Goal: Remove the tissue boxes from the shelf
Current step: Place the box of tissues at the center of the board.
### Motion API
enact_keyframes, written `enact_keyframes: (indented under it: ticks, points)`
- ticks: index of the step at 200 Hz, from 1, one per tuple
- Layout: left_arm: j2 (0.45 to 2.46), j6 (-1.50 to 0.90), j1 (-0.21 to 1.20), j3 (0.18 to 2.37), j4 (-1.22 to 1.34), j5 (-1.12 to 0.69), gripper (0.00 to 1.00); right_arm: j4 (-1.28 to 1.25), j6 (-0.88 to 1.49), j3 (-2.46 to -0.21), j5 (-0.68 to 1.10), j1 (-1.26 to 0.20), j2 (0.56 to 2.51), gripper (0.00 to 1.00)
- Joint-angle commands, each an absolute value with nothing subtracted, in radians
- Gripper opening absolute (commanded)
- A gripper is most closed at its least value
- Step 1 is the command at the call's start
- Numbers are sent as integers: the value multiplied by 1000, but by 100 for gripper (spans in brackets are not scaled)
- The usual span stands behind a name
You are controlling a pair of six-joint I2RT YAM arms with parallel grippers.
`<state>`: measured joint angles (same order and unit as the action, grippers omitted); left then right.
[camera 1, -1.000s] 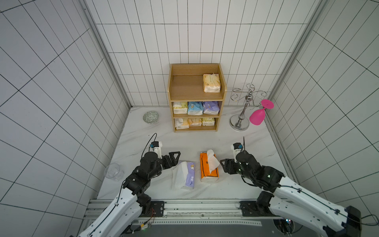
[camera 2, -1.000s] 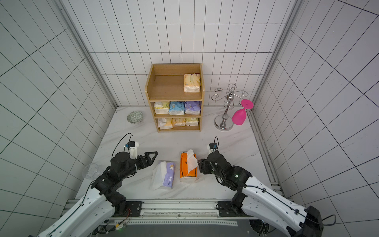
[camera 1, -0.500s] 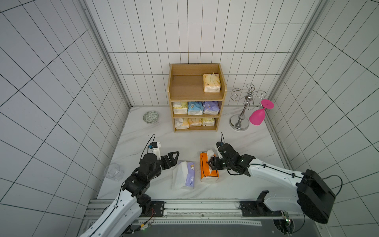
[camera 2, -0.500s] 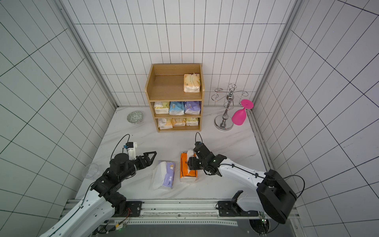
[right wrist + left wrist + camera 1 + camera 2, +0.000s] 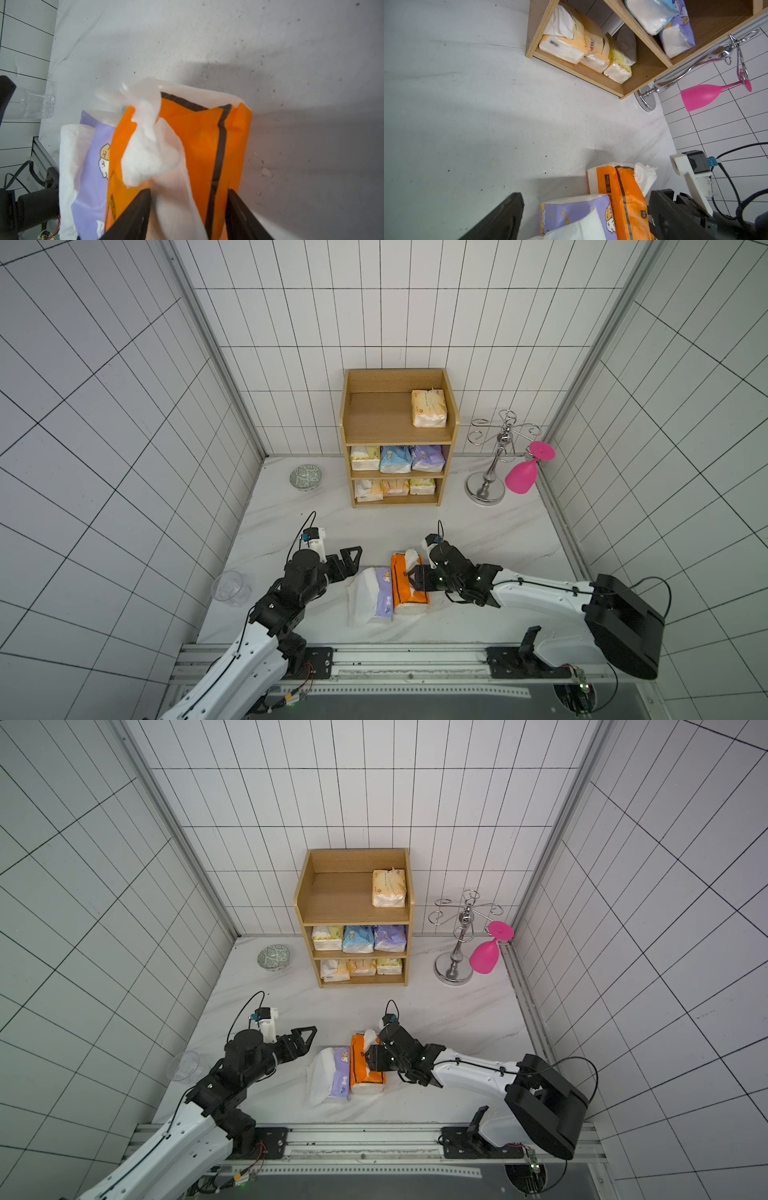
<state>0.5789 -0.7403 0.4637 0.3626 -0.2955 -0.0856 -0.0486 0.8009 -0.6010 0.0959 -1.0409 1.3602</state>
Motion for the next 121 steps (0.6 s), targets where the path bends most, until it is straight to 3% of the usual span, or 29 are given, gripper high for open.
enact_keyframes:
  ticks: [1,44,92,121]
  points:
    - [578,-719,459,391,-278,-70,98,-146,873,-566,61,-1063,1380,60]
    - [597,-691,453,436,-285,-73,98,-180,865,-588,25,-1072,1377,62]
    - [666,-639,417,534,-269,-75,98,130,710,-698,-172,-1058,1161,69]
    - [709,-627,377,596,-224,-113,98,208,616,-821,-180,-948,1083,70]
